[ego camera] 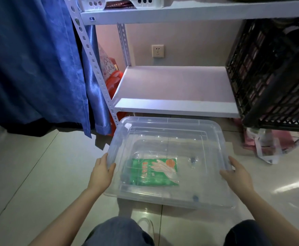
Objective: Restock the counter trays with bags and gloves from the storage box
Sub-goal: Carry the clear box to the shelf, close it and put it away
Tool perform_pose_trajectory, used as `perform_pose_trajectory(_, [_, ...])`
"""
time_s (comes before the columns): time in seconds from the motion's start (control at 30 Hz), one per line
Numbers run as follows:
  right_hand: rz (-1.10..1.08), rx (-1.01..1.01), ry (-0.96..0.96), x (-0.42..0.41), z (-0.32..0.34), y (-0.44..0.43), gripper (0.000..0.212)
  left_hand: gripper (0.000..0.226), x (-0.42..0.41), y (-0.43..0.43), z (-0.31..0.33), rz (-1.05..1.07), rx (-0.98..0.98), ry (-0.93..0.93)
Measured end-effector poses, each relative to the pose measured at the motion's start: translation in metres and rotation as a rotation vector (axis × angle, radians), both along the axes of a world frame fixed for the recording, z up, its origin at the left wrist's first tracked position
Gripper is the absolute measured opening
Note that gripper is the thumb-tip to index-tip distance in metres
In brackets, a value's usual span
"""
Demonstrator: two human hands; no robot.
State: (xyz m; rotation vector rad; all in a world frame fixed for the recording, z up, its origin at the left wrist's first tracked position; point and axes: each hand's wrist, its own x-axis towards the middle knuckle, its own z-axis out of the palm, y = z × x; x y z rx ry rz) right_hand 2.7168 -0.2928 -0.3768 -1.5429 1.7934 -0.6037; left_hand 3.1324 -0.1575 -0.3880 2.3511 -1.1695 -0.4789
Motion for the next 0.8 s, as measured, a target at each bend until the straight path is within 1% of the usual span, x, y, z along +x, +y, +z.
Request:
perform_pose_trajectory(0.13, [-0.028, -0.076, 0.000, 0.003, -0.007, 0.006, 0.049, 0.046, -0.014, 0.019, -0.012, 0.044, -0.079, 0.032])
perform_pose_trajectory(0.23, [-0.048, -0.065, 0.006, 0.005, -0.018, 0.011, 0.044, 0.044, -0.019, 0.030, -0.017, 0.066, -0.124, 0.057])
perform_pose_trajectory(0.33, [-0.053, -0.058, -0.021, 0.003, -0.026, 0.009, 0.040, 0.038, -0.010, 0.020, -0.013, 0.101, -0.124, 0.050])
perform_pose_trajectory(0.4, [-0.096, 0.008, -0.050, 0.003, -0.028, 0.001, 0.045, 0.036, -0.001, 0.005, -0.010, 0.125, -0.130, 0.041])
perform_pose_trajectory(0.43, [-0.116, 0.037, -0.058, 0.003, -0.029, -0.003, 0.048, 0.039, 0.003, -0.003, -0.009, 0.143, -0.111, 0.063])
perform_pose_trajectory(0.53, [-0.140, 0.110, -0.067, 0.004, -0.029, -0.014, 0.055, 0.055, 0.013, -0.024, -0.013, 0.209, 0.059, 0.231])
perform_pose_trajectory(0.6, [-0.145, 0.166, -0.082, 0.003, -0.030, -0.019, 0.060, 0.062, 0.018, -0.030, -0.019, 0.249, 0.122, 0.342])
perform_pose_trajectory(0.7, [-0.227, 0.243, -0.174, 0.000, -0.032, -0.023, 0.070, 0.069, 0.027, -0.033, -0.026, 0.323, 0.068, 0.498])
perform_pose_trajectory(0.77, [-0.285, 0.216, -0.239, -0.002, -0.029, -0.024, 0.074, 0.075, 0.031, -0.031, -0.028, 0.353, 0.023, 0.547])
perform_pose_trajectory(0.8, [-0.307, 0.177, -0.246, -0.002, -0.027, -0.024, 0.075, 0.077, 0.031, -0.030, -0.027, 0.357, 0.000, 0.535])
